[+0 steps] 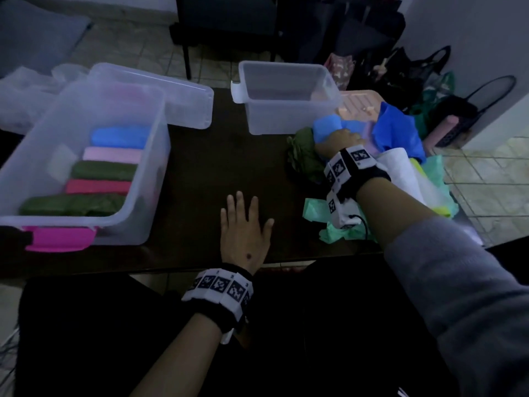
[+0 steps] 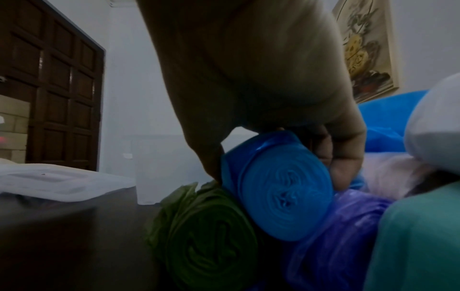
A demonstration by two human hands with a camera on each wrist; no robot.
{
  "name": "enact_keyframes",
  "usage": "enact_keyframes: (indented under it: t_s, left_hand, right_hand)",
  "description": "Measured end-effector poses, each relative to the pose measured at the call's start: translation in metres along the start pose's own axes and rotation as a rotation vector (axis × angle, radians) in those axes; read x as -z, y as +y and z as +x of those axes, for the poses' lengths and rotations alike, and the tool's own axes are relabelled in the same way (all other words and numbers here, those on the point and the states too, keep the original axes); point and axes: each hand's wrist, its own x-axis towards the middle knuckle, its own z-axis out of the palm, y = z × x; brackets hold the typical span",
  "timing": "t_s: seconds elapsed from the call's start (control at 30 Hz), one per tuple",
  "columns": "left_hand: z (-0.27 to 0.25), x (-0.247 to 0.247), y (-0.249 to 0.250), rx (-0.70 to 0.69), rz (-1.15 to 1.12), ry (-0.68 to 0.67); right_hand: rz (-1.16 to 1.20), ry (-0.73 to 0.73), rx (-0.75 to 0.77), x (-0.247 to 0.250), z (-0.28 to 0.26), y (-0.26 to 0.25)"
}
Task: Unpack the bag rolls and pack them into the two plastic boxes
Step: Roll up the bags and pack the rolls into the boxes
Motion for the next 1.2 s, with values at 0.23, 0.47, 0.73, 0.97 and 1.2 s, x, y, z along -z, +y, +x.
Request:
enact_keyframes:
  t_s: [0.23,0.47,0.73,0.97,1.2]
  left_hand:
    - [-0.001,-0.007,-0.001,-0.023,0.049,0.067]
    - [-0.001,-0.009,-0.003,-0.027,0.056,0.092]
    - [0.0,-0.005,-0.004,-0.04,0.029,0.046]
    - [0.002,0.0,-0.01,-0.071,-0.027,-0.009]
    - [0.026,0.056,-0.032,0.201,-0.473,0.223]
  right_hand:
    - [-0.04,0.007,0.104,0.003,0.004,0.005]
    - [-0.037,0.126,0.152,0.02,-0.013,-0.001]
    - [0.134,-0.04,0.449,0.022,-0.063,-0.039]
    - [-0.099,-0.22,0.595,-0.023,-0.09,-0.043]
    - [-0.191,-0.269,0.772,-0.014,-0.092,-0.038]
